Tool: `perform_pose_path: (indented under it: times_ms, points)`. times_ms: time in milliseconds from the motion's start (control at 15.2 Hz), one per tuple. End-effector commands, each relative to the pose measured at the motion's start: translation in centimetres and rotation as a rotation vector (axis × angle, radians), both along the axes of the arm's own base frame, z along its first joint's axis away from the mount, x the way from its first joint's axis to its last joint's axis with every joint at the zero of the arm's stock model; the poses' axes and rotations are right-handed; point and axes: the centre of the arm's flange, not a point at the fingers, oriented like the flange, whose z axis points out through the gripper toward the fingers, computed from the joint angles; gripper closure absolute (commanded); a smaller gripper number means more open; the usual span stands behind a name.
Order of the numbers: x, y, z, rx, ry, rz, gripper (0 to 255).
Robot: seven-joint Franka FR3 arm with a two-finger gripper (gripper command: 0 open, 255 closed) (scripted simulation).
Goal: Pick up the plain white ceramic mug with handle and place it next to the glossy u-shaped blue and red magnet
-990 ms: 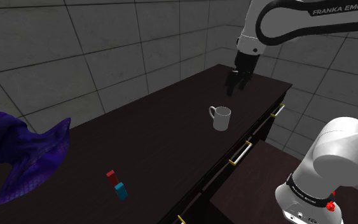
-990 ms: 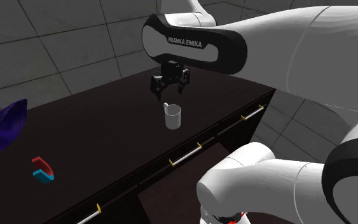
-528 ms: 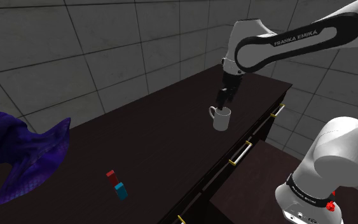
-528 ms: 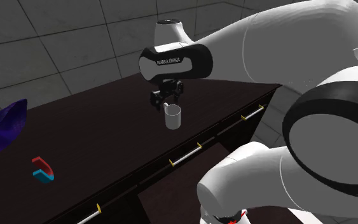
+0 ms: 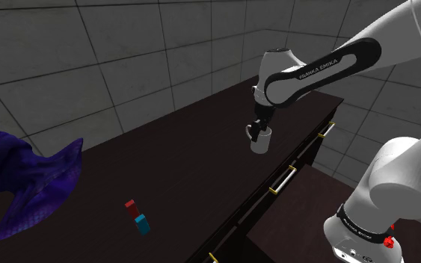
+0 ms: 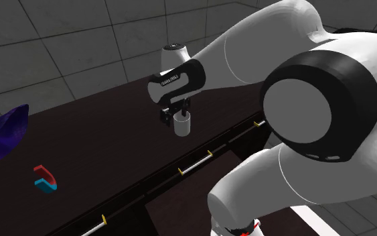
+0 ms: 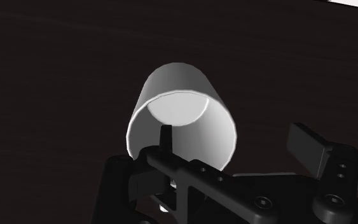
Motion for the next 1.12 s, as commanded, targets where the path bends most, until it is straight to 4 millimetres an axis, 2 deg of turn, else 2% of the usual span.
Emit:
perform_pose_path:
  times_ms: [0, 198, 660, 726, 1056]
  points:
    - [0.2, 0.1, -1.1, 0.0, -0.001, 0.001, 0]
    - [0.2, 0.1, -2.5, 0.0, -0.001, 0.001, 0]
    - [0.2, 0.1, -2.4, 0.0, -0.001, 0.001, 0]
    - [0.2, 0.1, -2.4, 0.0, -0.001, 0.001, 255]
    - [0.2, 0.1, -2.4, 0.0, -0.001, 0.001, 255]
